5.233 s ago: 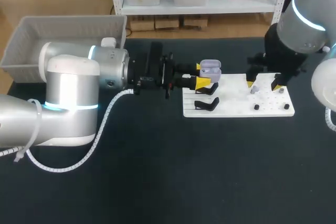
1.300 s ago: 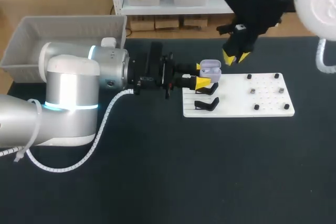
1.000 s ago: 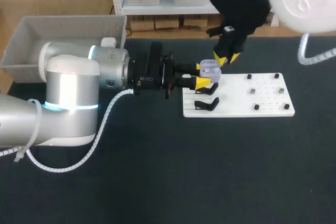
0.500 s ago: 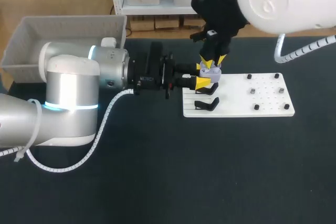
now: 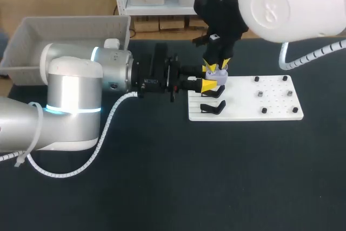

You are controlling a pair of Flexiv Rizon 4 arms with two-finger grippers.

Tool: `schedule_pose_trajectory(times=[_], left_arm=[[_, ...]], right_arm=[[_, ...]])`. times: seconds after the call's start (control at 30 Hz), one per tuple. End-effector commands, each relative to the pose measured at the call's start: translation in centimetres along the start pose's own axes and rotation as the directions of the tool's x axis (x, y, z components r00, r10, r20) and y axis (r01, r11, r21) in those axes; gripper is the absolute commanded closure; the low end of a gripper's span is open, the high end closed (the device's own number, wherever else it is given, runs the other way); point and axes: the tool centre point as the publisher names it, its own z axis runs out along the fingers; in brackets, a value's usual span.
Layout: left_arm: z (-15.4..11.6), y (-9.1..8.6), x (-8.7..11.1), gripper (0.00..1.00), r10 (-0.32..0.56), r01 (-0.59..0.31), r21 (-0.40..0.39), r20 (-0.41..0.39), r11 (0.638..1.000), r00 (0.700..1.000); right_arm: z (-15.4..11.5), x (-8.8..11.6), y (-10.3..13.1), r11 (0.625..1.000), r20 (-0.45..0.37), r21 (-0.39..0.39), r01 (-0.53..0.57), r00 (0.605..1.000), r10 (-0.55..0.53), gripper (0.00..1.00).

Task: Pick up each earbud case from the left stands, insert the matching earbuds, close the lid, and place the case in the box.

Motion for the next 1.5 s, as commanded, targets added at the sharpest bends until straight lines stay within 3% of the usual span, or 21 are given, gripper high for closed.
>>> schedule_pose_trajectory(times=[0.03, 1.5], left_arm=[[0.1, 0.0, 0.0, 1.00, 0.000, 0.000, -0.002, -0.001, 1.000, 1.000], [0.1, 0.0, 0.0, 1.00, 0.000, 0.000, -0.002, -0.001, 1.000, 1.000]], right_arm=[[0.2, -0.1, 0.0, 1.000, 0.000, -0.002, -0.001, 1.000, 0.001, 1.00], [1.7, -1.0, -0.7, 1.000, -0.010, -0.015, -0.019, 1.000, 0.019, 1.00]])
